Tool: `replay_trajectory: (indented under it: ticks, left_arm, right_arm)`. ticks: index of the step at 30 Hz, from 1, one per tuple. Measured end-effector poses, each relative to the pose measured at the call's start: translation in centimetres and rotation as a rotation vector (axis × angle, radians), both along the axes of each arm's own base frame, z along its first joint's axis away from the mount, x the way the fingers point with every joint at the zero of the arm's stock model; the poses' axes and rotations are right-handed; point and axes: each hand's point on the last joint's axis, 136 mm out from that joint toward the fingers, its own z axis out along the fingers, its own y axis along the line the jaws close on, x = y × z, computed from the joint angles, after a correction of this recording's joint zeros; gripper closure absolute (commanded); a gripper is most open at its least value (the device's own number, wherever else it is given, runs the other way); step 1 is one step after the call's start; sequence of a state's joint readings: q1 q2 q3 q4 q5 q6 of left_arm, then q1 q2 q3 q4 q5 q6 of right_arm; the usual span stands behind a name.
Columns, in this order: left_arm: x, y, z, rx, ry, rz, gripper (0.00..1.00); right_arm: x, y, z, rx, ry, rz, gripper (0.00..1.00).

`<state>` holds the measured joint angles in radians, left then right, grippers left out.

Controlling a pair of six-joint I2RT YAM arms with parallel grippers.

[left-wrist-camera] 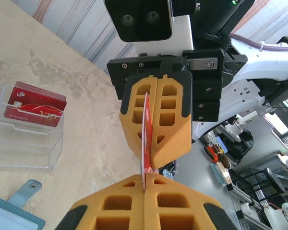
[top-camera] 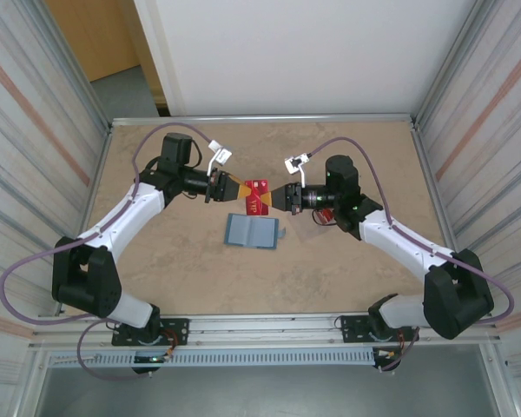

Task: Put the credit cards into the card holder
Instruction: Pick up the credit card from the storage box, then insert the credit card into the card slot.

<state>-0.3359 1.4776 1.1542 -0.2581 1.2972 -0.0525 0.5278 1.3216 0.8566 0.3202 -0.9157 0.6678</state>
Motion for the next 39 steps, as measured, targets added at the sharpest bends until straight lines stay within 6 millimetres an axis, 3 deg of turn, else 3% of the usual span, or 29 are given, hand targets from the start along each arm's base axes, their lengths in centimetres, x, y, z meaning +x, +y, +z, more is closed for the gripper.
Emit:
replay_trajectory:
  ticks: [2,4,8,12,14,18,21,24,27,32,39]
  left_arm:
    - [0.1,0.0,-0.1,0.004,-0.003,0.006,0.64]
    - [0.4,0.3,-0.2,0.010,-0.002,0.018,0.50]
    - [2.5,2.6,-0.3,0.037,0.026,0.119,0.46]
    - [4.5,5.5,-1.3,0.134,0.094,0.263,0.52]
    - [4.8,6.1,-2.5,0.197,0.119,0.307,0.62]
    - [5.4,6.9,-7.3,0.332,0.228,0.396,0.90]
    - [5.8,7.3,-12.0,0.433,0.336,0.426,1.00]
    - [5.3,6.7,-16.0,0.548,0.389,0.403,1.00]
    - [4.1,5.3,-18.6,0.646,0.407,0.338,1.00]
    - [3.8,4.0,-20.8,0.729,0.423,0.291,1.00]
    - [4.8,5.0,-24.4,0.847,0.458,0.315,0.93]
  right_arm:
    - [0.1,-0.1,-0.1,-0.001,0.004,-0.003,1.00]
    - [0.1,-0.2,-0.3,-0.007,0.012,-0.008,1.00]
    - [0.0,-1.1,-1.8,-0.039,0.052,-0.049,1.00]
    - [-0.2,-2.9,-4.9,-0.106,0.135,-0.132,1.00]
    - [-0.2,-3.6,-6.6,-0.144,0.178,-0.166,1.00]
    - [0.3,-4.2,-8.9,-0.202,0.244,-0.212,1.00]
    - [0.9,-4.1,-10.7,-0.250,0.304,-0.228,1.00]
    - [1.6,-3.7,-12.5,-0.301,0.360,-0.240,1.00]
    - [1.8,-3.4,-13.7,-0.335,0.397,-0.249,1.00]
    - [2.2,-2.8,-14.7,-0.373,0.427,-0.252,1.00]
    - [2.1,-1.6,-16.6,-0.421,0.466,-0.227,1.00]
